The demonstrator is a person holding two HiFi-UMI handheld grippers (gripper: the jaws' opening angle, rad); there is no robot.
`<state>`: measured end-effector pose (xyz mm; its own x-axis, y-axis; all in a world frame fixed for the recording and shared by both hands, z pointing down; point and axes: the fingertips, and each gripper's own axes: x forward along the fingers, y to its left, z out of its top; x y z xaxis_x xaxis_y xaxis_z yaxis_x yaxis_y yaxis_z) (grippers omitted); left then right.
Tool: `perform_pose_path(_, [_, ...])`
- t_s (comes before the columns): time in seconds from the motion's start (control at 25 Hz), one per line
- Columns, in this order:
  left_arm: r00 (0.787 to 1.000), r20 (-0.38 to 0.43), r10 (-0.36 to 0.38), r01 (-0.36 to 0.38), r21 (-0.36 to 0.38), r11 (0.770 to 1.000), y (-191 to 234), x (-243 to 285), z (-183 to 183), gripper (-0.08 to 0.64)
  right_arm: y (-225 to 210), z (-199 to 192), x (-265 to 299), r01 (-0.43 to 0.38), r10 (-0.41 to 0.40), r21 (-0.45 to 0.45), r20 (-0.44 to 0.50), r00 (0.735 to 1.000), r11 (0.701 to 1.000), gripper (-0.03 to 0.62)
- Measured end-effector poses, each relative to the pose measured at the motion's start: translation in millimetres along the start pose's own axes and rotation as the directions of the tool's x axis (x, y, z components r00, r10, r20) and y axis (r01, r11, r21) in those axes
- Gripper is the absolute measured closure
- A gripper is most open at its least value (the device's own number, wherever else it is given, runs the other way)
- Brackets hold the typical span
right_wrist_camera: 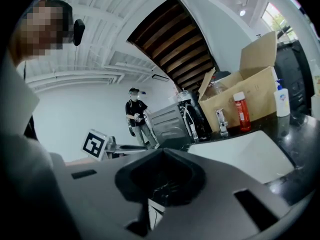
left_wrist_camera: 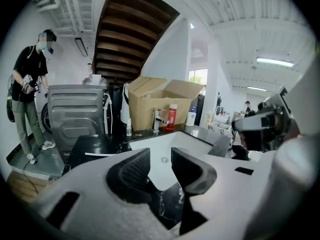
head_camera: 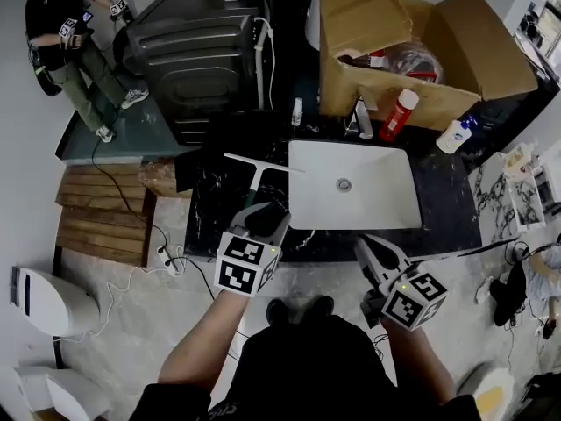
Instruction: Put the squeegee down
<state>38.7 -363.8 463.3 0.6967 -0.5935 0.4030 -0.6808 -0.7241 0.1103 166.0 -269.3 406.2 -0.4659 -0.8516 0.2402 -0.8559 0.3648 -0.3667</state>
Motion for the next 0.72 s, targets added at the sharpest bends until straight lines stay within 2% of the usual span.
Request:
perform_pose_path(0.04, [1.0, 0.016, -0.007, 0.006, 0.012, 1.0, -8, -2, 6, 0.42, -2, 2, -4, 0.007, -0.007, -0.004, 0.006, 1.0, 1.0, 0.586])
perform_pose_path(0.12, [0.999, 0.049, -0.004, 0.002, 0.047, 0.999, -20, -6, 20, 0.468, -8, 10, -10, 0.012, -0.012, -0.01, 0.022, 1.0, 1.0, 0.586])
perform_pose_path(0.36, [0.991, 0.11, -0.071, 0.061, 0.085, 0.995, -62, -5, 53, 0.434, -28, 34, -27, -0.009, 0.01, -0.02, 0.069, 0.998, 1.0, 0.586])
perform_pose_path(0.56, [0.987, 0.157, -0.018, 0.006, 0.075, 0.997, -86, 4, 72, 0.434, -49, 53, -46, -0.04, 0.043, -0.037, 0.089, 0.995, 0.999, 0.586])
perform_pose_path(0.72, [0.98, 0.201, -0.001, -0.007, 0.041, 0.999, -103, 10, 84, 0.434, -68, 54, -55, -0.059, 0.062, -0.039, 0.079, 0.995, 0.998, 0.586])
